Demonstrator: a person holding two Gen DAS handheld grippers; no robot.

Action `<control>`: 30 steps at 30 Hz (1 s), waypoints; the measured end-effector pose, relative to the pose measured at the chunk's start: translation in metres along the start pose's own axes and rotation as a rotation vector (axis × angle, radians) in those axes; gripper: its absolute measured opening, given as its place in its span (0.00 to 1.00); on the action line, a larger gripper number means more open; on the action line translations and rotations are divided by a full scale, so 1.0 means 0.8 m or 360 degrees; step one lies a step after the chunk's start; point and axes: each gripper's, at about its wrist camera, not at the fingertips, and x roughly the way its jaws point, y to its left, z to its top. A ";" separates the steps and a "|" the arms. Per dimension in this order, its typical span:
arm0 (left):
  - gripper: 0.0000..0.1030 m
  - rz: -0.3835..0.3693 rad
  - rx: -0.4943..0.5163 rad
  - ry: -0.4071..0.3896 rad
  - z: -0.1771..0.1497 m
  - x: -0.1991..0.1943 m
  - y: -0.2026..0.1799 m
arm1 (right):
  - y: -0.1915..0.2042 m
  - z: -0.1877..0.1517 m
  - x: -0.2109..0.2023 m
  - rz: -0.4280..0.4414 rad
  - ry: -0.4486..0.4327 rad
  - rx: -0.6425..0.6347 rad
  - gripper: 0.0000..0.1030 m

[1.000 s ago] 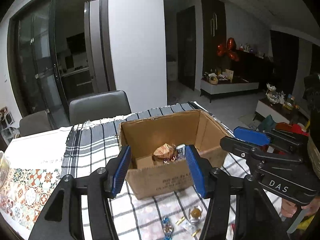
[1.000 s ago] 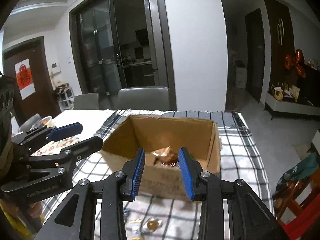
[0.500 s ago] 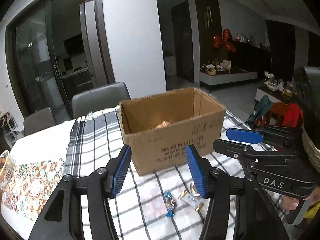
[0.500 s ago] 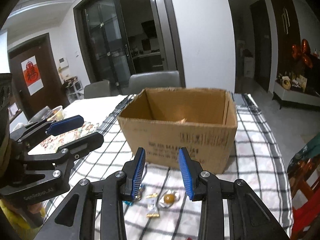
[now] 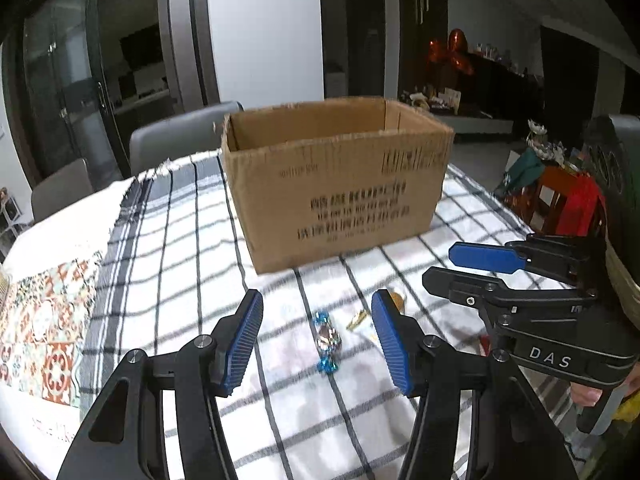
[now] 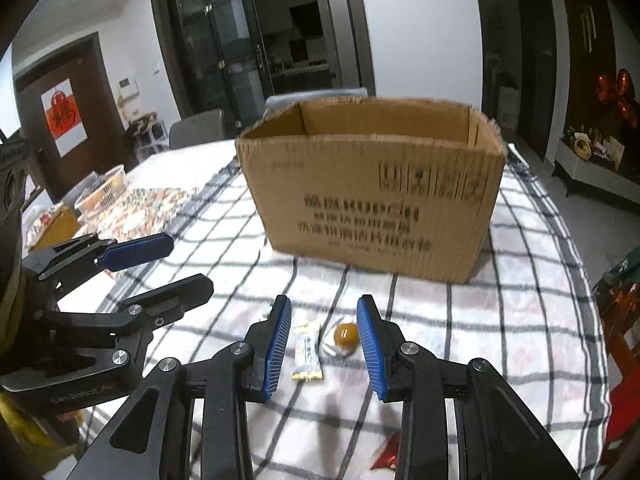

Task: Organize snacks
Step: 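Move both grippers back down to the remaining candies on the table, then grasp the blue-wrapped candy with the left gripper while the right grasps the orange ball candy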

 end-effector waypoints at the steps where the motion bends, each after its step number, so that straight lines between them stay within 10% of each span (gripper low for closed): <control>1: 0.54 -0.0004 0.0001 0.0012 -0.003 0.003 0.000 | 0.000 -0.003 0.003 -0.0002 0.0013 0.0000 0.34; 30: 0.39 -0.0169 -0.0068 0.0350 -0.033 0.107 0.011 | -0.014 -0.016 0.102 -0.0055 0.0297 -0.0033 0.29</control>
